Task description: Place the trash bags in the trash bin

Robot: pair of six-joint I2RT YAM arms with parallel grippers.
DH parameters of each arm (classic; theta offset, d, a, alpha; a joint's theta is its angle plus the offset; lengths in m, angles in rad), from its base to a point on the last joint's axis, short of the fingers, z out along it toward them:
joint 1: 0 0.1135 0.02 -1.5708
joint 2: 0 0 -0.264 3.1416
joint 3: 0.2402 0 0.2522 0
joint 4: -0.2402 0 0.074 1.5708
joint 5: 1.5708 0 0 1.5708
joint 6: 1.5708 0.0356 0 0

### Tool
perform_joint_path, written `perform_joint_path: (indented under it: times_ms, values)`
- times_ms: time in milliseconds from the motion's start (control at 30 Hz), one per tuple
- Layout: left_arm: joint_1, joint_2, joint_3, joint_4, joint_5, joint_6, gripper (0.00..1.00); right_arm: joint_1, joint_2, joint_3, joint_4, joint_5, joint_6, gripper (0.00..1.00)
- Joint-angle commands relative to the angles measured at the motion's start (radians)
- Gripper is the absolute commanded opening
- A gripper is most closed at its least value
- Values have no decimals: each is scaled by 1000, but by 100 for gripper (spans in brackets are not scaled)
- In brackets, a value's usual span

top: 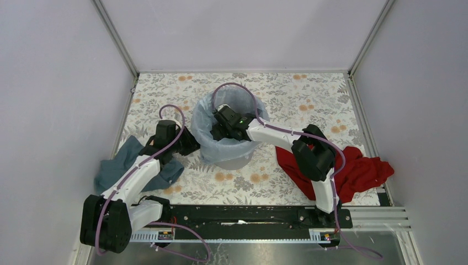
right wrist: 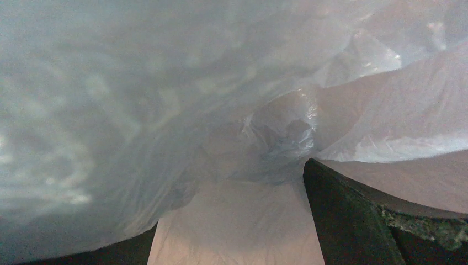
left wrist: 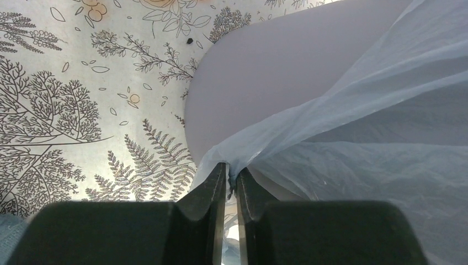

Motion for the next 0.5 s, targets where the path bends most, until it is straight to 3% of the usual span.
perform_joint_path:
  times_ms: [0, 233, 467]
  values:
    - [-3, -35, 53, 11, -12, 17, 16, -6, 42, 6, 34, -16, -3, 100]
    - [-3, -58, 61, -18, -10, 30, 27, -7, 44, 55, -16, -21, -2, 100]
    - [-3, -93, 95, -98, -89, 77, 41, -6, -80, 112, -112, -15, 2, 100]
